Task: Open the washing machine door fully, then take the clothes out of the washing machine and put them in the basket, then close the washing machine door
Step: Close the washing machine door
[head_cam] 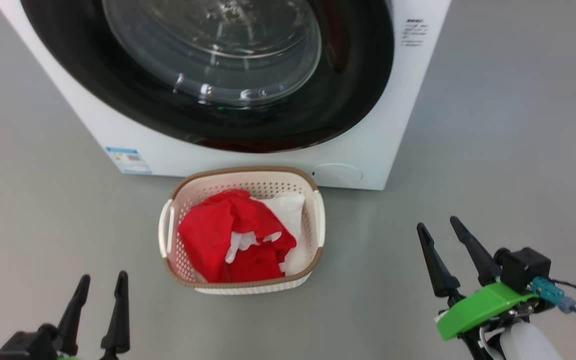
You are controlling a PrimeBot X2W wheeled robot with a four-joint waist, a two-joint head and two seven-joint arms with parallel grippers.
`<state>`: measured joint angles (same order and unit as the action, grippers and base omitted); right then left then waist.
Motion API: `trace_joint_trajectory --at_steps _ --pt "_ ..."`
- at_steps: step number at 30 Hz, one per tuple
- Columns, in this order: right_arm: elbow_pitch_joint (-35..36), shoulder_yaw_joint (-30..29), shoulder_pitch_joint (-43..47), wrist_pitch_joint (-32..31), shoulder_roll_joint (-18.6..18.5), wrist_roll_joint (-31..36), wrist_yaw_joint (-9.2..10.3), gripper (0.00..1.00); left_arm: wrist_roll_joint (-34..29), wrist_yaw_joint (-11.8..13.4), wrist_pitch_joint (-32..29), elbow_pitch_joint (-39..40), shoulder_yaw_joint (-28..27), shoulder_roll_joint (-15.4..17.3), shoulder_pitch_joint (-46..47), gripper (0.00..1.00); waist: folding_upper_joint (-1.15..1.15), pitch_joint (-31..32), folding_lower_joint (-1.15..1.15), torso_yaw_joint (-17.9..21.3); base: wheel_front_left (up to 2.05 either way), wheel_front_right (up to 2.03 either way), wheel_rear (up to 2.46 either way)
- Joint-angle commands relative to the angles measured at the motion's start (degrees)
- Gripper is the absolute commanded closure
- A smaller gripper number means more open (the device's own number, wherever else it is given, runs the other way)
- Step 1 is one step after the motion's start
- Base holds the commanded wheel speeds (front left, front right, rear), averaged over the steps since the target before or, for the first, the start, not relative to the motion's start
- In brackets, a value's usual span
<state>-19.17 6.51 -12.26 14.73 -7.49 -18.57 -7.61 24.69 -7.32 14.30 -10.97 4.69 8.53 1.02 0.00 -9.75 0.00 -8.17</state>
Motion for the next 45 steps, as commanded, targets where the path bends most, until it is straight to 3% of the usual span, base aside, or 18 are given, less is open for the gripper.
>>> trace_joint_trajectory --at_steps 1,20,45 --pt "1.76 0.87 1.13 0.27 0.35 -1.0 0.12 0.0 -0.41 -0.17 0.7 0.94 -2.41 1.58 -0.21 0.0 0.0 1.93 0.0 2.01 0.0 0.0 0.0" --pt "3.92 -1.57 9.15 0.27 -1.29 -2.1 0.12 0.0 -0.94 -0.17 0.7 0.31 -4.44 1.97 -5.88 0.0 0.0 7.48 0.0 7.22 0.0 0.0 0.0" --pt "5.01 -4.19 16.44 0.27 -2.78 -3.45 0.12 0.0 -1.94 -0.17 0.7 0.89 -5.3 1.65 -10.08 0.0 0.0 12.51 0.0 8.09 0.0 0.0 0.0"
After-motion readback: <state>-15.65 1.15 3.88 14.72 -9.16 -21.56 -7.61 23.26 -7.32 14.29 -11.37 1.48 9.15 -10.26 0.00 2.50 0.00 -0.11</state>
